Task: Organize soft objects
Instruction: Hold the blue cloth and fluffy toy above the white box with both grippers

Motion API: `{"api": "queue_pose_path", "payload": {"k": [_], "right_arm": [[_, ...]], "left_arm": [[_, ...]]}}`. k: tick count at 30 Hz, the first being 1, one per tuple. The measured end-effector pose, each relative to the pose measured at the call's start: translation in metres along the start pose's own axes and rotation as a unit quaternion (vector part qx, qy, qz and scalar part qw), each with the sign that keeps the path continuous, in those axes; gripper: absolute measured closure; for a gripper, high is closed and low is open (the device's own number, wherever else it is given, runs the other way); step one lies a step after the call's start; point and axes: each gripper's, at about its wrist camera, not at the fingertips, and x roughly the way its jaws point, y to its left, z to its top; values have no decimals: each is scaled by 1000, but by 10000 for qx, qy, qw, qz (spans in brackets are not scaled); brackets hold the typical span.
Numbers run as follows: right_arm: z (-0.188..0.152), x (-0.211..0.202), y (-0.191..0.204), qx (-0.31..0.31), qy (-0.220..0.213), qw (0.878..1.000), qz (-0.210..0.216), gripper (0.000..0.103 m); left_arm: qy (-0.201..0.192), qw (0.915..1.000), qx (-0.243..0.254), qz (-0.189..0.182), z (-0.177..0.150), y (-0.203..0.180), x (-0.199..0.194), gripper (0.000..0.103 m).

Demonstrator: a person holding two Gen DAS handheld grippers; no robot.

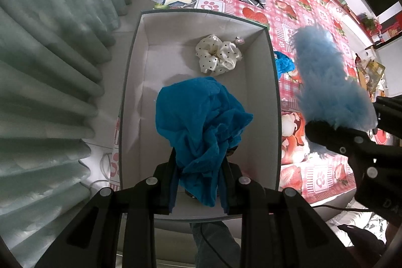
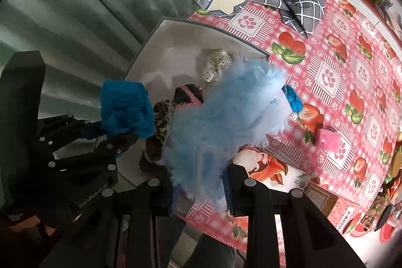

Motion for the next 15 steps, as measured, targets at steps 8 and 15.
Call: {"api": "queue_pose_path", "payload": {"k": [8, 15], "right_arm": [[5, 5, 4, -81, 29, 10000, 35, 73], [6, 7, 5, -104, 36, 9999, 75, 73]], "left_arm": [[41, 10000, -28, 31, 1, 2, 2, 74], [41, 10000, -26, 64, 2, 2, 2, 74]]}}
